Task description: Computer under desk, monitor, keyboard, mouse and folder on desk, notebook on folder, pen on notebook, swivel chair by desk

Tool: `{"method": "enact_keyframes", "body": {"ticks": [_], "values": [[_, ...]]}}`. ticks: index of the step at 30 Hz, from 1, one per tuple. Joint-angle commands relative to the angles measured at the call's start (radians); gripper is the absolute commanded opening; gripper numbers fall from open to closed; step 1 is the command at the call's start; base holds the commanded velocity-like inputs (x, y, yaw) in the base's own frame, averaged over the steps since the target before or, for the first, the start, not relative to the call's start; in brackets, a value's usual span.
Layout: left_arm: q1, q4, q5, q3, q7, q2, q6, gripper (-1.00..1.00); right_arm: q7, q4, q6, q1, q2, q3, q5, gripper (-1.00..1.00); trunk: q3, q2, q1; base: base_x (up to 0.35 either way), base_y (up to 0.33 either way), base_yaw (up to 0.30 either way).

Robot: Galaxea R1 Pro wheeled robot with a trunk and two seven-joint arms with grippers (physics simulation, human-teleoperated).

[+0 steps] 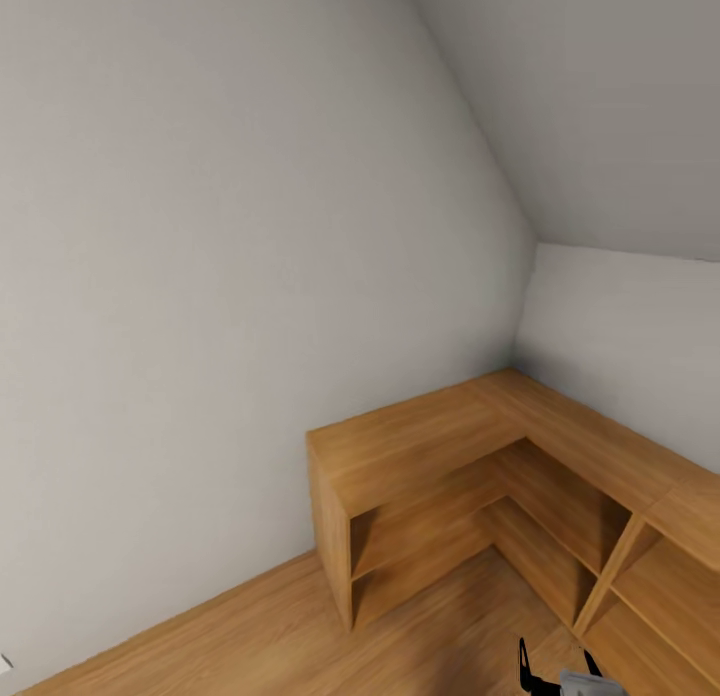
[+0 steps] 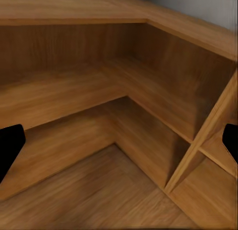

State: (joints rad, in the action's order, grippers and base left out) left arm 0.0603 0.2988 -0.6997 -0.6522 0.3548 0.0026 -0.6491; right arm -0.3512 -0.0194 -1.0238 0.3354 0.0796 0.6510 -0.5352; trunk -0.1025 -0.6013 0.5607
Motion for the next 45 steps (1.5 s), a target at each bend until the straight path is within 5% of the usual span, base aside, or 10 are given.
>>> {"method": "enact_keyframes", "body": {"ticks": [1,18,27,38,43,45], "values": [[0.001,0.000,-0.003,-0.009,0.008,0.000,-0.003,1.00,-0.005,-0.001,-0.001,0.001,0.000,0.009,-0.005,1.00,-0.001,-0.002,0.000,0.006,0.000,-0.248],[0.001,0.000,-0.003,-0.007,0.009,0.000,-0.002,1.00,-0.005,0.005,0.010,0.001,-0.003,0.014,-0.001,1.00,0.011,-0.002,0.000,0.149,0.000,-0.248],[0.001,0.000,-0.003,-0.007,0.008,0.003,-0.001,1.00,-0.001,0.020,0.179,-0.001,-0.004,0.023,0.067,1.00,0.015,-0.002,0.000,0.146,0.000,-0.252],[0.001,-0.010,-0.002,-0.010,0.007,0.005,-0.001,1.00,0.132,0.044,0.192,-0.189,-0.004,0.022,0.076,1.00,0.022,-0.002,0.000,0.006,0.000,-0.253],[0.001,-0.010,-0.002,-0.010,0.007,0.005,-0.001,1.00,0.132,0.044,0.192,-0.189,-0.004,0.022,0.076,1.00,0.025,-0.002,0.000,0.000,0.000,-0.246],[0.001,-0.074,-0.002,-0.010,-0.001,0.006,-0.003,1.00,0.137,0.045,0.191,-0.213,-0.015,0.022,0.075,1.00,0.027,-0.002,0.000,0.000,0.000,-0.233]]}}
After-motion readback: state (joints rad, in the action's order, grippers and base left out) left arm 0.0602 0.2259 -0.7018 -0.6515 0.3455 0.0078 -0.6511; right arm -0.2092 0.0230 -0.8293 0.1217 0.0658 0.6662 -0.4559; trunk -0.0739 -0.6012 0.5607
